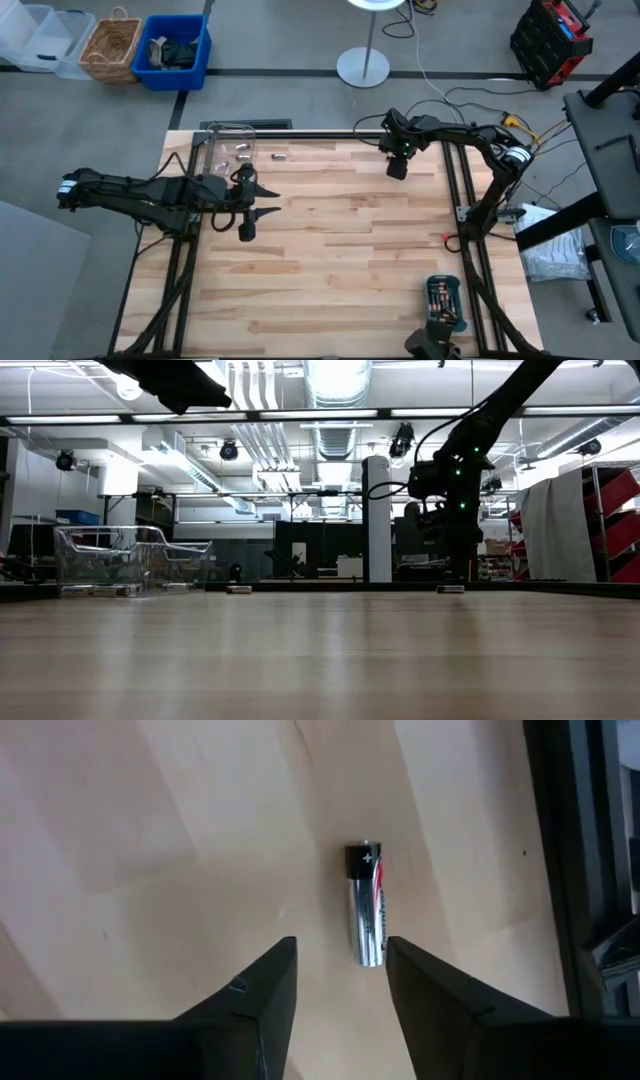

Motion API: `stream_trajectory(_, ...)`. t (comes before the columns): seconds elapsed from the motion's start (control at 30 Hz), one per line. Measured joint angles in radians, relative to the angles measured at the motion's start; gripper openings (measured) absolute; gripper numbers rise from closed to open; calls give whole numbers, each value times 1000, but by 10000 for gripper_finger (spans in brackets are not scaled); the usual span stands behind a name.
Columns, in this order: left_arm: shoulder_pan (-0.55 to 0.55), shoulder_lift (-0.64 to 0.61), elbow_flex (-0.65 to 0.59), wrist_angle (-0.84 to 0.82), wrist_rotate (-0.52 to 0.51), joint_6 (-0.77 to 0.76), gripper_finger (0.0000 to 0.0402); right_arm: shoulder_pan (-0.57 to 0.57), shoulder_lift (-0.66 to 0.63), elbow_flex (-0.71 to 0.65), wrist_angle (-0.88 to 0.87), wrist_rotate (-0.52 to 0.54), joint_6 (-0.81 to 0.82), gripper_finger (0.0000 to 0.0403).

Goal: Sort batteries
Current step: Put the silver and black battery into the transparent bin

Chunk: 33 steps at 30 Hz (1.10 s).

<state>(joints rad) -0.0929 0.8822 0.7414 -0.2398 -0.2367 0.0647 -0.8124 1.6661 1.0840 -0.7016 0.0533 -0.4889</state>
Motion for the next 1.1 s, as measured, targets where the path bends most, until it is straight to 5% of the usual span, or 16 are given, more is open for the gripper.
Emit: stream_trajectory(1.1, 0, 0, -11, 3, 0, 22, 131, 2, 99, 7, 28, 18, -4, 125)
